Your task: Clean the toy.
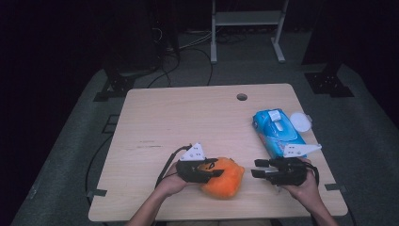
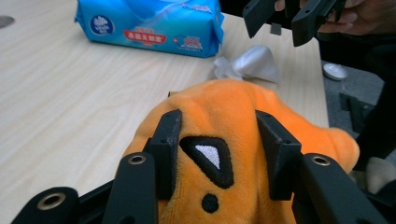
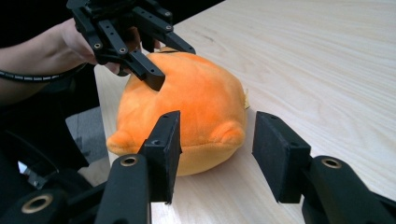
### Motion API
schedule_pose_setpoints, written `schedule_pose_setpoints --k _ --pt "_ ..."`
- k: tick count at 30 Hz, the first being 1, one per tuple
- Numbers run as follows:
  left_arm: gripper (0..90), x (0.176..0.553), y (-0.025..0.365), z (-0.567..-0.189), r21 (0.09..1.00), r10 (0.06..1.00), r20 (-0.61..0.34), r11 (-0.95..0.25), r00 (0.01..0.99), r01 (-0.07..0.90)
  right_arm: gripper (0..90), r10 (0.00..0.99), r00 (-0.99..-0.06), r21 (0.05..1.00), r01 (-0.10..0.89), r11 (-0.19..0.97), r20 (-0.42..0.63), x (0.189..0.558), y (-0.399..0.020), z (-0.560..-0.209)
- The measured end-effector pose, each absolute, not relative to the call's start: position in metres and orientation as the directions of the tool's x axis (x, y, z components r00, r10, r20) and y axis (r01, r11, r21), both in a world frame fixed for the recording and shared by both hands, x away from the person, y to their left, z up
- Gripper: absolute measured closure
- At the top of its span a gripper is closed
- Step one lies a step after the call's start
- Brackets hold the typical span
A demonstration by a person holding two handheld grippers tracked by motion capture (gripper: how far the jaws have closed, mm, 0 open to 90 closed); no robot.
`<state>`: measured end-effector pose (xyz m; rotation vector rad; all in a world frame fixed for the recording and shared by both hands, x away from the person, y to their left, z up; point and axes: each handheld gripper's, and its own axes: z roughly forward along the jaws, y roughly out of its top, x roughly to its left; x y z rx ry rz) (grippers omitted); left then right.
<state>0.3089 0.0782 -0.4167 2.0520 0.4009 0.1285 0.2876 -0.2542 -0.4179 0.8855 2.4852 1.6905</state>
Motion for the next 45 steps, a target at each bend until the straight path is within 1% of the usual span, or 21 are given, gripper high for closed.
schedule_pose_setpoints --k 5,14,18,23,25,27,30,36,45 --pt "57.0 0.317 0.081 -0.407 0.877 0.371 -0.061 -0.423 0.927 0.228 50.5 0.461 -0.832 0.863 0.448 0.233 0.308 0.289 -0.259 -0.418" --pt "56.3 0.349 0.092 -0.386 0.895 0.473 0.016 -0.400 0.881 0.198 50.1 0.481 -0.825 0.860 0.450 0.241 0.296 0.292 -0.257 -0.421" --pt "55.9 0.364 0.098 -0.391 0.895 0.509 0.020 -0.392 0.861 0.211 49.6 0.490 -0.821 0.858 0.451 0.244 0.292 0.295 -0.257 -0.422" --pt "55.1 0.375 0.101 -0.411 0.889 0.548 0.005 -0.385 0.837 0.247 49.0 0.496 -0.821 0.856 0.448 0.256 0.281 0.299 -0.257 -0.424" --pt "54.2 0.376 0.101 -0.419 0.880 0.547 -0.004 -0.395 0.837 0.263 48.7 0.500 -0.820 0.854 0.449 0.262 0.278 0.298 -0.257 -0.424" --pt "52.6 0.377 0.104 -0.422 0.888 0.552 -0.037 -0.364 0.833 0.280 48.6 0.503 -0.818 0.852 0.452 0.264 0.278 0.298 -0.258 -0.425" --pt "46.4 0.376 0.107 -0.420 0.884 0.554 -0.042 -0.367 0.832 0.289 47.4 0.512 -0.815 0.852 0.451 0.267 0.271 0.298 -0.259 -0.425" --pt "39.4 0.372 0.111 -0.413 0.887 0.551 -0.044 -0.362 0.833 0.287 47.0 0.525 -0.809 0.855 0.448 0.261 0.264 0.296 -0.260 -0.423" --pt "37.2 0.360 0.125 -0.402 0.891 0.548 -0.043 -0.358 0.835 0.280 45.2 0.538 -0.799 0.853 0.456 0.254 0.267 0.297 -0.265 -0.423"
